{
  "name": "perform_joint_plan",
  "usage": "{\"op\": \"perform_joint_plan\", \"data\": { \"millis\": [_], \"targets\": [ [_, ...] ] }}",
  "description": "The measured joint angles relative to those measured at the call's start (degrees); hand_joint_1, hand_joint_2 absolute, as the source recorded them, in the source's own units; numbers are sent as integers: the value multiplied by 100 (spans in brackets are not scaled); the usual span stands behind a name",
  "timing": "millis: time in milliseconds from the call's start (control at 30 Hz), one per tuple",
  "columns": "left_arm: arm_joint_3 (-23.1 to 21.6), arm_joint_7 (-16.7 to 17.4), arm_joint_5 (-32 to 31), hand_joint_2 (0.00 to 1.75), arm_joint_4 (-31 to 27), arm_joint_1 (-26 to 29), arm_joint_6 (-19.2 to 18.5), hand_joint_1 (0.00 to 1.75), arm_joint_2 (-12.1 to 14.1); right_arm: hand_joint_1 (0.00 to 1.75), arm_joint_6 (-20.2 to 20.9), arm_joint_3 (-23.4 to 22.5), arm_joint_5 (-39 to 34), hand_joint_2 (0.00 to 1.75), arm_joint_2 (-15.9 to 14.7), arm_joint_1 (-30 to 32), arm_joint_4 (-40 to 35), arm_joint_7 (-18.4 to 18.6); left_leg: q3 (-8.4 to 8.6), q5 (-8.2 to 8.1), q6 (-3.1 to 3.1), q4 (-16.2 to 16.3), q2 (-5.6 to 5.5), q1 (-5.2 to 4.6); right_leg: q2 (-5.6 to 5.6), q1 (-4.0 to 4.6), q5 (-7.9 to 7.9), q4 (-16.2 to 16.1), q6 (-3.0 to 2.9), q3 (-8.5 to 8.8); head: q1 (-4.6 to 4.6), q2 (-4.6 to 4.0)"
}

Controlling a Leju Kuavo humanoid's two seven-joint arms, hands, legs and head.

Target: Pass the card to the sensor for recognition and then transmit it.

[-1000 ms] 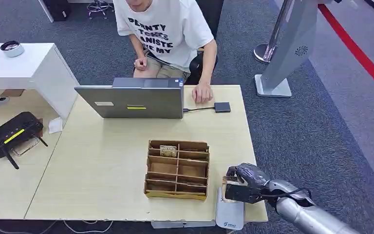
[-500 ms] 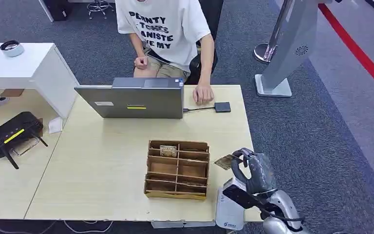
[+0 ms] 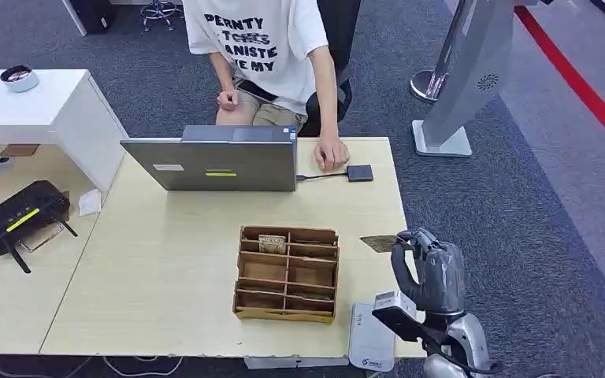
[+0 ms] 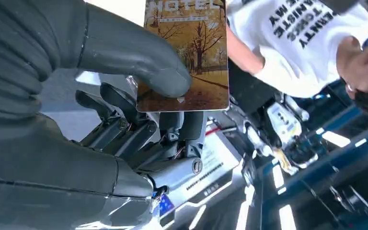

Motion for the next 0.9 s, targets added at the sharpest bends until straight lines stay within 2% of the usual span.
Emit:
{"op": "perform_joint_plan", "data": {
  "millis": [167, 200, 300, 333, 500, 733, 900],
  "targets": [
    [0, -83, 44, 0, 111, 6, 125, 0, 15, 175, -120, -85, 470, 175, 87, -2, -195, -61, 0, 0, 0, 0, 0, -1, 0, 0, 0, 0, 0, 0, 2, 0],
    [-2, 82, -57, 0, 120, -30, 335, 0, 6, 175, -120, -94, 527, 175, 109, -22, -219, -90, 0, 0, 0, 0, 0, -2, 0, 0, 0, 0, 0, 0, 0, 0],
    [-162, 1319, -588, 0, 61, -313, 2004, 0, -350, 175, -120, -13, 829, 175, 245, -336, -137, -173, -5, 9, 8, 0, 0, -7, -1, -6, 11, 0, 5, -3, 4, 0],
    [-203, 1482, -642, 0, 59, -431, 2221, 0, -465, 175, -120, 9, 1024, 175, 312, -470, -83, -160, -6, 10, 9, 0, -1, -7, -1, -5, 14, 0, 9, -2, 4, 0],
    [-378, 1561, -787, 0, 39, -707, 2201, 0, -693, 175, -122, 114, 1672, 175, 634, -1005, 68, 59, -5, 21, 5, 1, 3, -7, 4, -6, 30, 0, 5, 0, -2, 0],
    [-601, 1580, -1023, 0, 24, -747, 2103, 0, -754, 175, -122, 352, 2455, 175, 881, -1922, 560, 562, -3, 30, 5, 2, 2, -6, 2, -3, 31, 1, 3, -5, 2, 0],
    [-603, 1585, -1030, 0, 22, -749, 2098, 0, -754, 175, -122, 359, 2470, 175, 885, -1938, 575, 573, -3, 30, 5, 2, 2, -6, 2, -3, 31, 1, 3, -5, 2, 0]
  ]
}}
